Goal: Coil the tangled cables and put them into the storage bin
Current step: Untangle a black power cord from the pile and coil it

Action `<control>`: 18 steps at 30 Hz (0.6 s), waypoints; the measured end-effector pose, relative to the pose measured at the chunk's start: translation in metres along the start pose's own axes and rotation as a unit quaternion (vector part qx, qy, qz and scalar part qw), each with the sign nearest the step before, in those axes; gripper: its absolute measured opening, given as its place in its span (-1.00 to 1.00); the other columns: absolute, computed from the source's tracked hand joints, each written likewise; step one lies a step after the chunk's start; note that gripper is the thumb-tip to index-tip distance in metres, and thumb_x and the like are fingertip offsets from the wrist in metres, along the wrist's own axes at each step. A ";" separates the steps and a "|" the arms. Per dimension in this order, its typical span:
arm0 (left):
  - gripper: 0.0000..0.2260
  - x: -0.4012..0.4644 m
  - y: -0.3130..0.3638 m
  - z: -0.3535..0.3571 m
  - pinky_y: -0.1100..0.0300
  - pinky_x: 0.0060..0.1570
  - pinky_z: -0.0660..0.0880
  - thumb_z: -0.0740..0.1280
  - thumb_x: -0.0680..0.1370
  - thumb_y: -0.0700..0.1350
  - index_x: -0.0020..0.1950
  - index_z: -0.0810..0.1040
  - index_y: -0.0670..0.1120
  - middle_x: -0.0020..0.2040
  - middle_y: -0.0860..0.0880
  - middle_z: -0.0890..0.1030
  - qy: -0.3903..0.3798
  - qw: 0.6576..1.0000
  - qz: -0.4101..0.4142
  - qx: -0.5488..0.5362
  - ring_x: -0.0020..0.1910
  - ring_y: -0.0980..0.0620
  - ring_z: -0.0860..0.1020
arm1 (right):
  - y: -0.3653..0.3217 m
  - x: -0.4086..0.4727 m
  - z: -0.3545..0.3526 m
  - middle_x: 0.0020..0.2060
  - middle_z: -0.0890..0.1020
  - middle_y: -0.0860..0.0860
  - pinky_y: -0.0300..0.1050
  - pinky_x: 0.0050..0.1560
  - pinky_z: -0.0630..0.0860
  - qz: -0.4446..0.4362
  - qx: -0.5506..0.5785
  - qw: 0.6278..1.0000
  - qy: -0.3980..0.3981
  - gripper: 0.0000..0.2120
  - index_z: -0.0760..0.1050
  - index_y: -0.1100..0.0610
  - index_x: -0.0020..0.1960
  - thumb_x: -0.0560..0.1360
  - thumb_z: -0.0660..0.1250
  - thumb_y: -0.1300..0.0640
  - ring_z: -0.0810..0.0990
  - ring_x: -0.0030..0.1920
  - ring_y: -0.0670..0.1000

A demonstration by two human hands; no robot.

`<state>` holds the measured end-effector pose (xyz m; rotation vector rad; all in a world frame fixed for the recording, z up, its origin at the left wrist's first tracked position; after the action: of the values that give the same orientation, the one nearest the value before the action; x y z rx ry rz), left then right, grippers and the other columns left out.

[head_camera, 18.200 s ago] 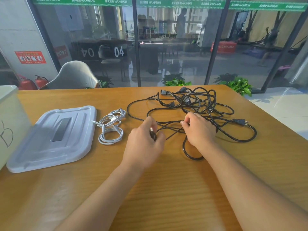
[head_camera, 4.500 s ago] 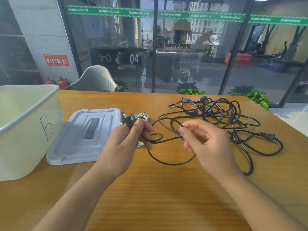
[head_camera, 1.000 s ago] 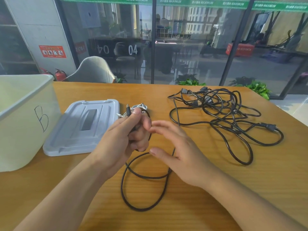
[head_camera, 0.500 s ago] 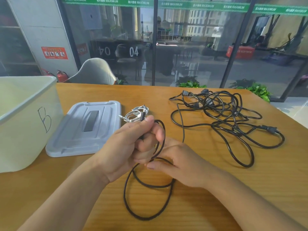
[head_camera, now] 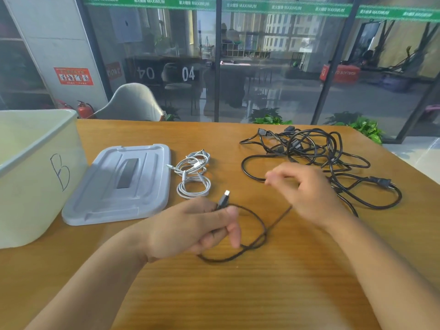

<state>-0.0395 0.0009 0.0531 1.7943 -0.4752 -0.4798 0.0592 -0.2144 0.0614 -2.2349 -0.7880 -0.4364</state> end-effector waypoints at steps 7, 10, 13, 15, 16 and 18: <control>-0.54 0.005 -0.002 -0.004 0.21 -0.42 0.16 0.14 0.69 0.16 -0.08 0.68 -0.12 -0.42 -0.03 0.22 0.046 0.999 0.021 -0.011 -0.44 0.01 0.14 | -0.030 -0.008 0.008 0.06 0.70 -0.33 -0.40 0.16 0.48 0.013 0.016 0.998 -0.063 -0.86 0.69 -0.15 0.14 0.62 0.41 -0.02 0.62 0.16 -0.29; -0.54 0.006 -0.002 -0.006 0.24 -0.46 0.13 0.14 0.68 0.15 -0.10 0.67 -0.13 -0.45 0.01 0.19 0.051 0.997 0.035 -0.052 -0.45 0.02 0.12 | -0.054 -0.016 0.049 0.30 0.60 -0.31 -0.41 0.34 0.35 -0.031 0.034 0.985 -0.168 -0.69 0.57 -0.11 0.36 0.63 0.41 0.02 0.49 0.35 -0.32; -0.54 0.006 -0.002 -0.011 0.26 -0.48 0.11 0.16 0.67 0.13 -0.09 0.67 -0.18 -0.46 0.04 0.16 0.061 0.992 0.045 -0.105 -0.49 0.08 0.13 | -0.060 -0.019 0.067 0.40 0.52 -0.24 -0.33 0.48 0.26 -0.050 0.050 0.976 -0.208 -0.74 0.60 -0.01 0.33 0.66 0.37 0.04 0.34 0.49 -0.27; -0.56 0.006 -0.002 -0.011 0.27 -0.49 0.12 0.17 0.67 0.11 -0.11 0.67 -0.16 -0.47 0.04 0.16 0.058 0.988 0.051 -0.132 -0.51 0.10 0.14 | -0.055 -0.017 0.063 0.34 0.58 -0.19 -0.22 0.52 0.26 -0.067 0.007 0.980 -0.189 -0.77 0.68 0.04 0.22 0.67 0.33 0.00 0.34 0.50 -0.25; -0.57 0.006 -0.001 -0.011 0.27 -0.49 0.12 0.18 0.66 0.11 -0.12 0.68 -0.15 -0.47 0.05 0.16 0.053 0.987 0.053 -0.143 -0.52 0.11 0.14 | -0.052 -0.016 0.059 0.24 0.63 -0.20 -0.15 0.46 0.32 -0.071 -0.010 0.981 -0.183 -0.79 0.69 0.05 0.14 0.68 0.32 -0.01 0.42 0.42 -0.23; -0.59 0.005 0.001 -0.010 0.28 -0.49 0.12 0.21 0.64 0.13 -0.13 0.68 -0.12 -0.46 0.06 0.17 0.042 0.984 0.054 -0.163 -0.52 0.12 0.13 | -0.048 -0.013 0.054 -0.06 0.60 -0.28 -0.08 0.21 0.44 -0.062 -0.031 0.980 -0.184 -0.79 0.61 -0.03 -0.04 0.69 0.27 -0.06 0.50 0.12 -0.25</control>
<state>-0.0296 0.0057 0.0558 1.4597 -0.4062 -0.3804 0.0219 -0.1541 0.0423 -2.3675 -1.1221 -0.1028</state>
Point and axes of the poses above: each hand's wrist, its own x-axis towards the middle knuckle, its own z-axis out of the palm, y = z × x, the point moved 5 cm from there along x, towards the middle knuckle
